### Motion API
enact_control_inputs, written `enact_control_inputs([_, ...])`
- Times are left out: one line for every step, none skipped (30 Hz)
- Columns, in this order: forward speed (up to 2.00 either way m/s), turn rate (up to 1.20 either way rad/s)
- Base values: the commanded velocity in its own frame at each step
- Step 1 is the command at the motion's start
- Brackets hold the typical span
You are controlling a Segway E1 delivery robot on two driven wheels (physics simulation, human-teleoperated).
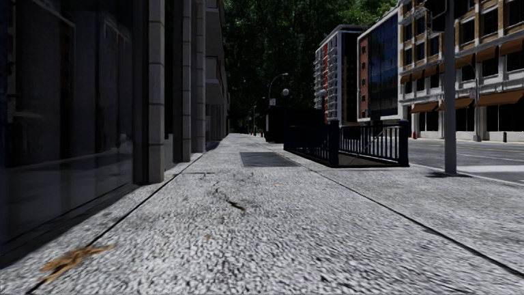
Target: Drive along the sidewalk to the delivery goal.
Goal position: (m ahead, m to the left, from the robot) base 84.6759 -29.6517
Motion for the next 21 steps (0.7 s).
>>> enact_control_inputs([2.0,0.06])
enact_control_inputs([2.0,0.13])
enact_control_inputs([2.0,0.18])
enact_control_inputs([2.0,0.2])
enact_control_inputs([2.0,0.2])
enact_control_inputs([2.0,0.21])
enact_control_inputs([2.0,0.22])
enact_control_inputs([2.0,0.22])
enact_control_inputs([2.0,0.22])
enact_control_inputs([2.0,0.22])
enact_control_inputs([2.0,0.22])
enact_control_inputs([2.0,0.22])
enact_control_inputs([2.0,0.18])
enact_control_inputs([2.0,0.13])
enact_control_inputs([2.0,0.13])
enact_control_inputs([2.0,0.03])
enact_control_inputs([2.0,0.0])
enact_control_inputs([2.0,0.0])
enact_control_inputs([2.0,0.0])
enact_control_inputs([2.0,0.0])
enact_control_inputs([2.0,0.0])
